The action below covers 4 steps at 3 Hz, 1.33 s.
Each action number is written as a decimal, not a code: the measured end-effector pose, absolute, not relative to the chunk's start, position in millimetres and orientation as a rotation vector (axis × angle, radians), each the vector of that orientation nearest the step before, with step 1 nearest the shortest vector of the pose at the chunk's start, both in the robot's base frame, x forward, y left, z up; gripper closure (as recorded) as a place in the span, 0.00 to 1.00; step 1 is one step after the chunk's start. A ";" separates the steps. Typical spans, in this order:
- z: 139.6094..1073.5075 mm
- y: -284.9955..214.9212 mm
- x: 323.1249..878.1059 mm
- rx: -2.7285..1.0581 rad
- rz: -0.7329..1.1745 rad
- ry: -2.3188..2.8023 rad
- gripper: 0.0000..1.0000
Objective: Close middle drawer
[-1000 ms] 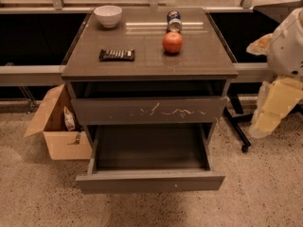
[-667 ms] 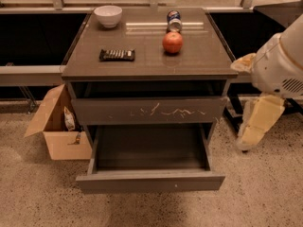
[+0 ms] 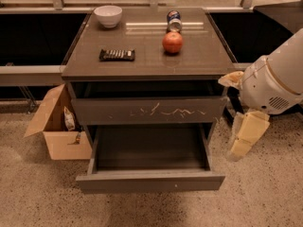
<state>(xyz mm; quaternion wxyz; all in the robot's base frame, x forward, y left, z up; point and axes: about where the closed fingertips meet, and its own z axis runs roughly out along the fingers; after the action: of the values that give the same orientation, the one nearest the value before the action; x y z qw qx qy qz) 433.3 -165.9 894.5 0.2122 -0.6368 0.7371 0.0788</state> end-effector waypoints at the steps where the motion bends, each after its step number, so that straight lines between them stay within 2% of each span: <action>1: 894.2 -165.8 433.2 -1.769 0.220 2.047 0.00; 2: 841.7 -152.6 425.9 -1.853 0.351 2.012 0.00; 4: 679.9 -108.8 392.0 -1.961 0.803 1.826 0.01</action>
Offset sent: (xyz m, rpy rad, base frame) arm -0.0244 0.0360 -0.1690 0.1147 0.2585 0.2696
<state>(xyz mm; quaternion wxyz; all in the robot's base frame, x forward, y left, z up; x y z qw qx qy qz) 392.0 -108.8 679.9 0.1714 -0.6906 0.6432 0.2829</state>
